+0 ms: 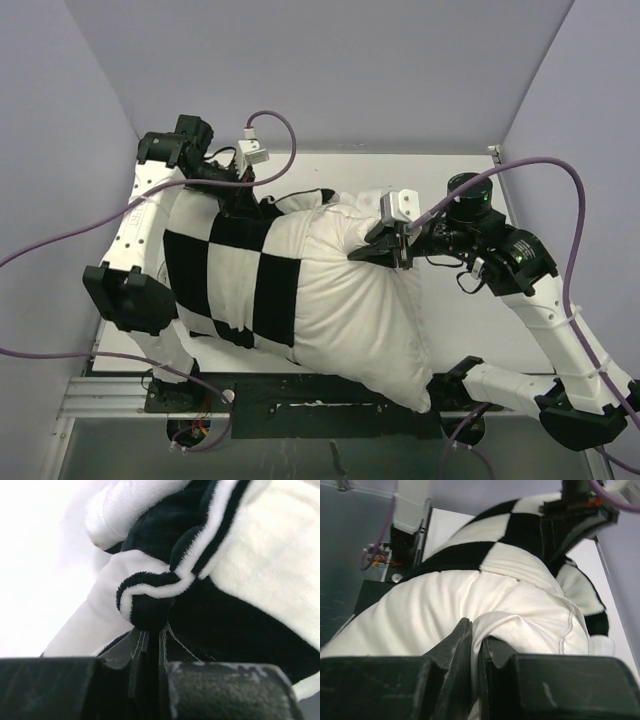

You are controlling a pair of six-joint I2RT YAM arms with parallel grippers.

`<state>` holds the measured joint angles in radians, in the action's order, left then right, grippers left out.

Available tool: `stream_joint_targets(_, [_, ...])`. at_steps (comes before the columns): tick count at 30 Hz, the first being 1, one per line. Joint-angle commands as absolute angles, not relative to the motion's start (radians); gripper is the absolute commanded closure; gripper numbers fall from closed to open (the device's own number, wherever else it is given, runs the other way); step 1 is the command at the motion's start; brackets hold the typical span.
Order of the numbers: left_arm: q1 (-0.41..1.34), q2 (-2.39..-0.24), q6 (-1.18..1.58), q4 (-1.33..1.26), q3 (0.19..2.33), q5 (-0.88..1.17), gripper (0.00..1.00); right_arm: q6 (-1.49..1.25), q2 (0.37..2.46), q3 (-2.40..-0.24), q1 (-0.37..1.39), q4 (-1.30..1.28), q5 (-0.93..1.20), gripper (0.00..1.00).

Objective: Remove the pillowcase from the pillow
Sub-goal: Remove the pillow from the pillowcase.

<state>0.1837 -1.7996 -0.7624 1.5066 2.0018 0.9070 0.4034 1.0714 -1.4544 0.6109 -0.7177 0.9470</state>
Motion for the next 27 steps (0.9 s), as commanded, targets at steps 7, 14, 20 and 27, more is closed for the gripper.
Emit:
stream_joint_targets(7, [0.051, -1.46, -0.743, 1.106, 1.81, 0.595, 1.0, 0.095, 0.988, -1.211, 0.452, -0.312, 0.556, 1.0])
stream_joint_targets(14, [-0.004, -1.426, -0.701, 0.943, 1.797, 0.522, 1.0, -0.099, 0.936, -1.08, 0.385, -0.174, 0.202, 1.0])
stream_joint_targets(20, [-0.007, -1.402, -0.707, 0.929, 1.788, 0.516, 1.0, -0.168, 0.975, -1.055, 0.344, -0.172, 0.021, 1.0])
stream_joint_targets(27, [-0.067, -1.366, -0.765, 0.919, 1.74, 0.493, 1.0, -0.248, 1.041, -1.094, 0.091, -0.227, -0.018, 1.0])
